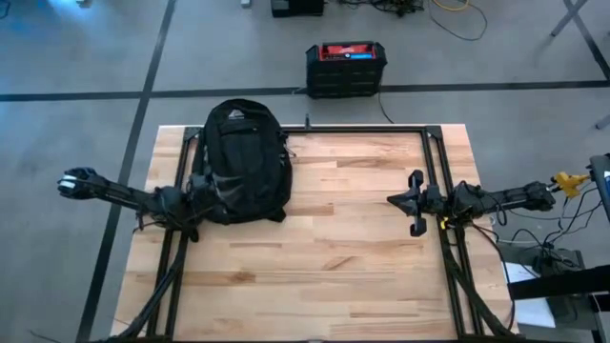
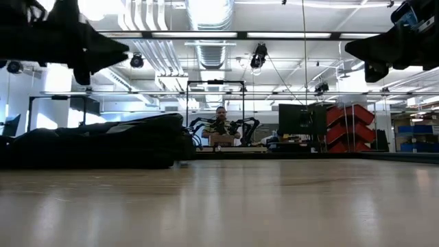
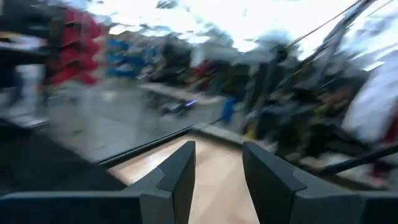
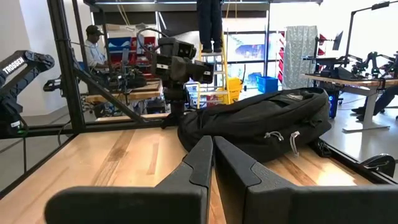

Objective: Unpack backpack
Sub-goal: Open the black backpack

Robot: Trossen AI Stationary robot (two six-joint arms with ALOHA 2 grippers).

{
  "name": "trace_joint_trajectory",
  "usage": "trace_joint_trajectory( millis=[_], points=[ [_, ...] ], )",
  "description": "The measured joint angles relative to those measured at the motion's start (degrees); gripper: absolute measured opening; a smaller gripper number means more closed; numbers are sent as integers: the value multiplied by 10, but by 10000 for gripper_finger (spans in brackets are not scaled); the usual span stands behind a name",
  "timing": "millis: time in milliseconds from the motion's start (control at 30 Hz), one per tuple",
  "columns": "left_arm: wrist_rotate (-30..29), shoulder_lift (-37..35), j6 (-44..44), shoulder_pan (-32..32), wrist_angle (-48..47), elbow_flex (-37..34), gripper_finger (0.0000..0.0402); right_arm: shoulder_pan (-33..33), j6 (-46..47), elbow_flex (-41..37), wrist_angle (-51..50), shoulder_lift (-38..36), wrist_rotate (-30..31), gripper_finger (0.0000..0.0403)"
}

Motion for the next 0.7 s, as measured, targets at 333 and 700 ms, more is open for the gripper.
trace_joint_trajectory(
  millis=[333,700],
  points=[
    [-148,161,-356,25,-654,228,117,0,-9,0,0,0,0,3],
    [-25,323,-457,269,-816,319,117,-1,-110,0,180,-1,0,3]
  ],
)
